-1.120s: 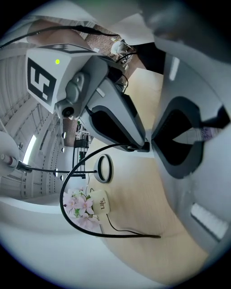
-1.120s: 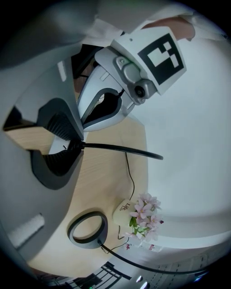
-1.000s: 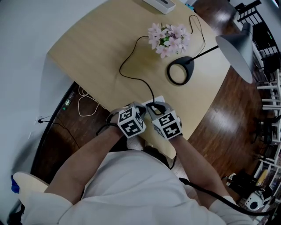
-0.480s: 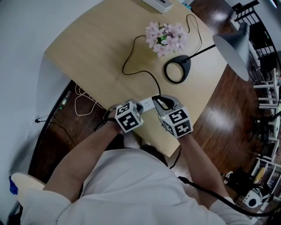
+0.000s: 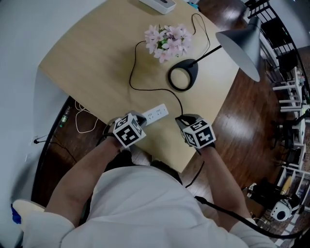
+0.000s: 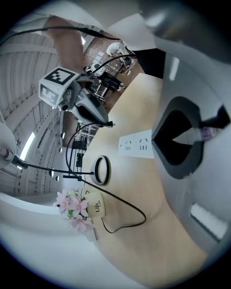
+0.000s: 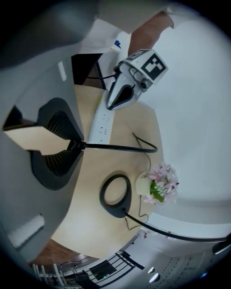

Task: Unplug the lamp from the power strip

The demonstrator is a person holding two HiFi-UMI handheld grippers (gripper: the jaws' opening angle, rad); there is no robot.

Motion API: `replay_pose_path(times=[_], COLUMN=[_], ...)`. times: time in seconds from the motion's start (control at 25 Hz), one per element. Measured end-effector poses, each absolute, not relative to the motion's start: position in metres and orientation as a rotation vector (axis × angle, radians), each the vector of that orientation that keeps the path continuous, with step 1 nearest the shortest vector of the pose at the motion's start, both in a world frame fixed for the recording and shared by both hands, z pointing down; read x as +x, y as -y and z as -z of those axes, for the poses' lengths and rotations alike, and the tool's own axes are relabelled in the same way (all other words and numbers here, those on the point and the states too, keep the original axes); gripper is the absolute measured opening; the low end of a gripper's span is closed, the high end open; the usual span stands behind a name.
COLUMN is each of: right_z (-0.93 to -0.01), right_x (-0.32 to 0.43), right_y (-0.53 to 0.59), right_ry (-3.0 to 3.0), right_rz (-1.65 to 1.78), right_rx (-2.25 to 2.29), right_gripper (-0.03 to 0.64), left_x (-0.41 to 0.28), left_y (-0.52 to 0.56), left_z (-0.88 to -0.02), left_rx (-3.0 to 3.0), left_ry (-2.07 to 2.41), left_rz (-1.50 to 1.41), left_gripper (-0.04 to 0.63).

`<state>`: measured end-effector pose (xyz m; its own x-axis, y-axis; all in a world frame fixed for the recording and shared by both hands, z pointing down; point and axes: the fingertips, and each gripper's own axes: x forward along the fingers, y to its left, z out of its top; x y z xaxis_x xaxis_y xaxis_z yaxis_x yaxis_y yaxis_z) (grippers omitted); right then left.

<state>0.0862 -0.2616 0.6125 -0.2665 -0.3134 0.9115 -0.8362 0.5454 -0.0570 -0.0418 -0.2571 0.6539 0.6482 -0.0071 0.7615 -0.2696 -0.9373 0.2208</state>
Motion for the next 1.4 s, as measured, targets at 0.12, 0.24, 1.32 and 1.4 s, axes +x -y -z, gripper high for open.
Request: replay_pose_path(times=[0.12,0.24,1.32,1.4], right_z=[-0.635,-0.651,-0.632,-0.618], right_x=[0.1,0.109,0.135,0.146], right_y=[0.245,0.236,0.221,0.202], right_ry=[1.718,1.638,2.003,2.052], right_rz=[-0.712,-0.704,-0.538,-0.526], right_rx=[0.864,0.806,0.847,0.851], right_gripper=[0.075,0.075,0.109,0.107], left_x=[-0.042,-0.043,-0.046,-0.053], left_y=[0.257,0.256,0.219,0.198], left_z=[-0.655,-0.654,-0.579,-0.566], left_rx=[2.55,2.557,2.572,2.553], left_ry=[0.214,0.227,0.782,0.864], left_rz=[-1.185,-1.169,-0.899,-0.868], left_gripper=[0.003,0.003,0.006,0.006])
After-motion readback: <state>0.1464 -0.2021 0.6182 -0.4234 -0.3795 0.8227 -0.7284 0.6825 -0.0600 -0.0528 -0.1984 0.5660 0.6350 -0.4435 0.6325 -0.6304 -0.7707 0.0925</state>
